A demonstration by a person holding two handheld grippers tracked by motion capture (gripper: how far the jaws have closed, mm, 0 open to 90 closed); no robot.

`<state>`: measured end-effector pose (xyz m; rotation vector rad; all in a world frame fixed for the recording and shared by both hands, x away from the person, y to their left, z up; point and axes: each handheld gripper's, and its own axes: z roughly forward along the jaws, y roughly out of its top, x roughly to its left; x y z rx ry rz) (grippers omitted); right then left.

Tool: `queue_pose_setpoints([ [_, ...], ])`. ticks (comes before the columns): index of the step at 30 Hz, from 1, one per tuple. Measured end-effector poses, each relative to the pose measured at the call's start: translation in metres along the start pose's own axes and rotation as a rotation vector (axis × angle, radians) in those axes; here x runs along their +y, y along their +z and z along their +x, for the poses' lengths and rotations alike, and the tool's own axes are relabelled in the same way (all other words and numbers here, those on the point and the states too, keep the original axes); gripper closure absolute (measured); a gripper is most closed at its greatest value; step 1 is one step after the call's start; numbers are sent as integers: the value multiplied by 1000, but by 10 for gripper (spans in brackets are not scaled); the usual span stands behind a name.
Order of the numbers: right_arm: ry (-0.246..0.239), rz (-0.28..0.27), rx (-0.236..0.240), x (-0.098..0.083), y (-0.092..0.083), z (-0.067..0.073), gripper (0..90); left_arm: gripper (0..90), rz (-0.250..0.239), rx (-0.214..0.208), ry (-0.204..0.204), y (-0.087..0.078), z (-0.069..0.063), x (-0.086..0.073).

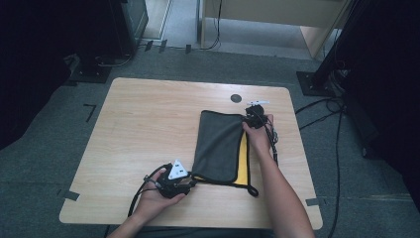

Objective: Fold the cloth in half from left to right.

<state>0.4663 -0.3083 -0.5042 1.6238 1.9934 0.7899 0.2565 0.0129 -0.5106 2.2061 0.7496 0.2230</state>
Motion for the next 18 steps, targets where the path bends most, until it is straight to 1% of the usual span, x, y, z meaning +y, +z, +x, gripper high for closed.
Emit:
queue_pose_setpoints([
  [1, 6, -5, 11, 0, -2, -2, 671, 592, -1, -2, -4, 0, 0, 0],
  [2, 25, -16, 38, -1, -4, -4, 655, 590, -1, -3, -3, 0, 0, 0],
  [3, 37, -27, 51, -2, -8, -6, 644, 588, -5, -5, -3, 0, 1, 0],
  [5, 46, -48, 60, -5, -17, -7, 640, 582, -10, -7, -3, -1, 2, 0],
  [8, 26, -65, 74, -13, -32, -5, 640, 570, -14, -6, -12, 0, 4, 0],
  [12, 22, -79, 108, -29, -53, 3, 646, 563, -30, -6, -23, -1, 5, -1],
  [15, 27, -90, 161, -45, -69, 10, 656, 562, -37, -5, -27, -2, 7, -1],
  [17, 13, -87, 182, -56, -77, 16, 655, 562, -40, -5, -32, -2, 8, -1],
  [18, -1, -84, 194, -64, -83, 21, 654, 562, -41, -4, -36, -2, 9, -1],
])
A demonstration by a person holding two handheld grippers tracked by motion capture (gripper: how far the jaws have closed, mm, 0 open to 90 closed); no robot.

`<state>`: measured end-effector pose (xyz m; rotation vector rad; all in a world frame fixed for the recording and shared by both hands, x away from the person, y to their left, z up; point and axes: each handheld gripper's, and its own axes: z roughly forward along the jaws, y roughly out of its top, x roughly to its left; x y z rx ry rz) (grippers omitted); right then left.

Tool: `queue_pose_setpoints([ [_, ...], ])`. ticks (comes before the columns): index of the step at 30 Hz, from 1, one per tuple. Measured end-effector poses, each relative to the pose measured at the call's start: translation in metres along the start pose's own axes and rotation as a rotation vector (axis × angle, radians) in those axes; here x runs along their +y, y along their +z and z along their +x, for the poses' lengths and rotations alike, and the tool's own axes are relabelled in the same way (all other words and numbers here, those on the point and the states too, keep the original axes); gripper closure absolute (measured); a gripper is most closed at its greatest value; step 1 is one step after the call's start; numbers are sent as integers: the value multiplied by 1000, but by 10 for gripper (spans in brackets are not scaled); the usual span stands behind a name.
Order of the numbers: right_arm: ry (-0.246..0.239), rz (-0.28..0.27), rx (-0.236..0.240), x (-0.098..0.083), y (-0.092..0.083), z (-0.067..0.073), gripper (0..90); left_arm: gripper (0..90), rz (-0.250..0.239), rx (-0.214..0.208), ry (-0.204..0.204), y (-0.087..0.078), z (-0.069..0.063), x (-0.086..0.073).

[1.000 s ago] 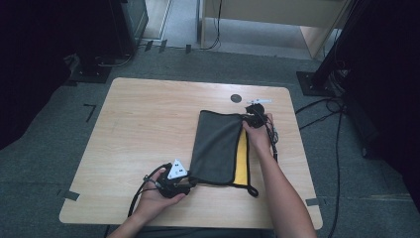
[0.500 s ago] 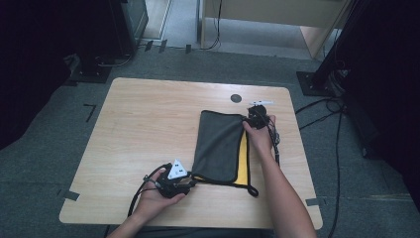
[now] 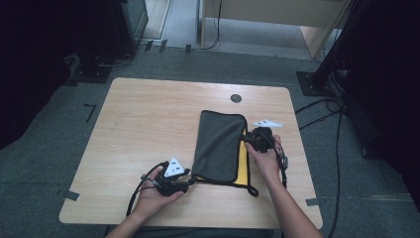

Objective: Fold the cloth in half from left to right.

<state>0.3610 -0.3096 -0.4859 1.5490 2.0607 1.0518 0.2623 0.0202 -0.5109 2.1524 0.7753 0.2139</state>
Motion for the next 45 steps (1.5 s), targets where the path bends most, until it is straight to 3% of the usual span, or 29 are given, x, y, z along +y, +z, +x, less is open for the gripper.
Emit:
queue_pose_setpoints([
  [3, 13, -1, 39, -16, -14, 12, 655, 562, -1, 2, -2, 0, 1, 0],
  [6, 0, -5, 47, -30, -27, 22, 665, 562, -2, 3, -1, -1, 1, 0],
  [10, 28, 3, 76, -48, -42, 33, 701, 562, 0, 5, 0, -1, 2, 0],
  [13, 48, 23, 109, -58, -50, 40, 720, 563, 5, 8, 2, 1, 1, -1],
  [20, 98, 44, 114, -79, -58, 50, 729, 572, 6, 8, 20, 0, -3, -1],
  [23, 143, 46, 116, -84, -60, 49, 697, 577, 8, 9, 27, 1, -4, -2],
  [25, 188, 55, 146, -88, -61, 48, 690, 583, 6, 7, 28, 1, -4, -2],
  [30, 179, 76, 144, -90, -56, 53, 727, 588, 6, 8, 29, 2, -4, -2],
  [34, 167, 84, 139, -90, -55, 56, 896, 587, 6, 9, 27, 2, -4, -2],
  [43, 183, 64, 125, -89, -70, 49, 900, 587, 3, 5, 25, 1, -4, -2],
  [45, 187, 64, 133, -90, -67, 49, 838, 586, 4, 5, 26, 1, -4, -2],
])
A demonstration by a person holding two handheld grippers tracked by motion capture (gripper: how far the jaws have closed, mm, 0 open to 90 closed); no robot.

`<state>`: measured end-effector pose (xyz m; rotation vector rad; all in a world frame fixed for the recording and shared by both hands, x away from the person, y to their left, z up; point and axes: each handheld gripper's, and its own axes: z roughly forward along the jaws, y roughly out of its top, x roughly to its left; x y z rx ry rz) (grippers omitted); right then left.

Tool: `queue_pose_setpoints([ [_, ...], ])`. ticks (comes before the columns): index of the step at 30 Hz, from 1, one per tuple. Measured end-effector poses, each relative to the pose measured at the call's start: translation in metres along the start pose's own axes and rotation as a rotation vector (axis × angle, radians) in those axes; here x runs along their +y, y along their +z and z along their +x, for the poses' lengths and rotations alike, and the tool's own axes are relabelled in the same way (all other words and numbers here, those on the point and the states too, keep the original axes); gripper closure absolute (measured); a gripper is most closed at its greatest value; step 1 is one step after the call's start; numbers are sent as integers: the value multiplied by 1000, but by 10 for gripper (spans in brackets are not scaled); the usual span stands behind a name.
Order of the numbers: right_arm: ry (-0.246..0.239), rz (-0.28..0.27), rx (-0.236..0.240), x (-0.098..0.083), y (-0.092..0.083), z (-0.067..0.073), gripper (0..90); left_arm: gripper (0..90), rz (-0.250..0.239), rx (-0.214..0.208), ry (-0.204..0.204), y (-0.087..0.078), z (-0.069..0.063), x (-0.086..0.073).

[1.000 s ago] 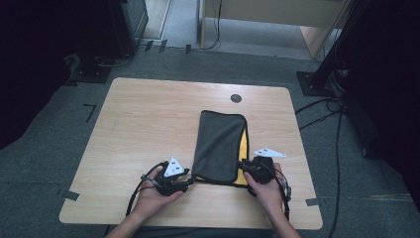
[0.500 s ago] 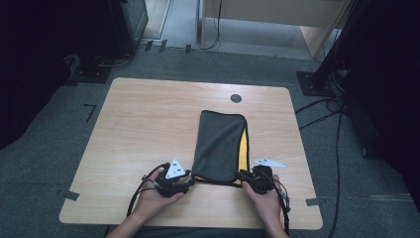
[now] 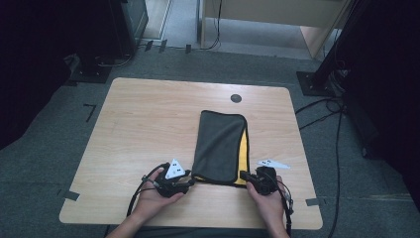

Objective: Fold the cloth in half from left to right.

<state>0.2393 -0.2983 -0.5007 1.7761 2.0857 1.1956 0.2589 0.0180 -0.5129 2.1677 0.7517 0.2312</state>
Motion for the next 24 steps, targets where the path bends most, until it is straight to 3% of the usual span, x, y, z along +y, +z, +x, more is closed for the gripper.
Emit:
queue_pose_setpoints([
  [4, 30, -8, 26, 0, 8, 0, 765, 585, -1, -1, -3, 0, 0, 0],
  [6, 69, 1, 42, 1, 13, -1, 718, 585, 1, 0, -3, 0, 1, 0],
  [9, 72, 20, 50, 1, 18, 0, 738, 585, 1, 1, 0, 0, 1, 0],
  [12, 47, 31, 27, 0, 20, 2, 843, 585, -2, 2, -2, -1, 1, 0],
  [14, 57, 36, 31, 1, 18, 1, 882, 586, -3, 6, -1, -1, 1, 0],
  [21, 44, 31, 22, 4, 0, -4, 893, 565, -26, -22, -1, -4, 2, 1],
  [24, 32, 54, 12, 4, -6, -9, 892, 562, -32, -32, 4, -5, 0, 1],
])
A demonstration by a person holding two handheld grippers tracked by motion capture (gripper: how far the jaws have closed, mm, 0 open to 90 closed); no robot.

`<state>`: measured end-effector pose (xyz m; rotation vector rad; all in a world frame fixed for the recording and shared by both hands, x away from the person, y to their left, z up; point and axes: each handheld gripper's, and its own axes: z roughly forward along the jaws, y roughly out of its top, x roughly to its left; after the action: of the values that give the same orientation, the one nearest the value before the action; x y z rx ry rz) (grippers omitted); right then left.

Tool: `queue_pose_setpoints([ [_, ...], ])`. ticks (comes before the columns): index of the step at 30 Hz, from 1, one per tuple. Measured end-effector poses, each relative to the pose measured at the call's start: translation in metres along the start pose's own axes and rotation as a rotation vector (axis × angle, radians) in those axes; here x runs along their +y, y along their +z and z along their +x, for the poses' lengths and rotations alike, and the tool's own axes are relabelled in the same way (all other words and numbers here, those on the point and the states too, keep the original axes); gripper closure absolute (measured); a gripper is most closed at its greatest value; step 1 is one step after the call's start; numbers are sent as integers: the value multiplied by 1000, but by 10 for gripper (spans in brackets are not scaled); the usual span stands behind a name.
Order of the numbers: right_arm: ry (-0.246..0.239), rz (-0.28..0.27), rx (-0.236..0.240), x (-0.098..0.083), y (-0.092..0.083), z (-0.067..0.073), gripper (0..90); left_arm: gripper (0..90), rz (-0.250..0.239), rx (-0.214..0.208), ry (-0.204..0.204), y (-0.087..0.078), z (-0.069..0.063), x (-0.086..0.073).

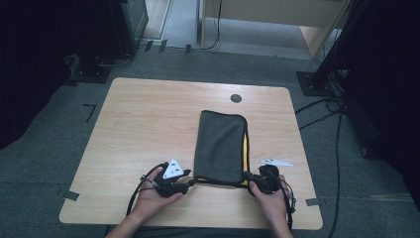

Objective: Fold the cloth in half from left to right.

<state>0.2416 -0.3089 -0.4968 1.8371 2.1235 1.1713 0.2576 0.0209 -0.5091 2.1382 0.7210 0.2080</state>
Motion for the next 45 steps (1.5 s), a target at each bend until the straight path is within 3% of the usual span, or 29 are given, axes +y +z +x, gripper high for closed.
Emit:
queue_pose_setpoints([
  [3, 0, 22, -11, -1, -2, -4, 891, 562, 0, -7, 2, 0, -1, 0],
  [12, -25, 15, -37, 0, -6, -3, 889, 563, 7, -23, 13, 2, -6, 1],
  [17, -16, 4, -35, 1, -10, -5, 889, 564, 15, -33, 35, 5, -13, 1],
  [22, -2, -9, -21, 2, -14, -8, 888, 582, 29, -13, 50, 9, -17, 1],
  [29, -48, 26, -85, 0, -10, -6, 883, 714, 48, 5, 30, 12, -18, 1],
  [35, -49, 62, -106, -1, -5, -10, 878, 839, 72, -1, 41, 16, -18, 2],
  [45, -66, 63, -126, -4, 0, -4, 877, 882, 104, 7, 85, 9, -16, 0],
])
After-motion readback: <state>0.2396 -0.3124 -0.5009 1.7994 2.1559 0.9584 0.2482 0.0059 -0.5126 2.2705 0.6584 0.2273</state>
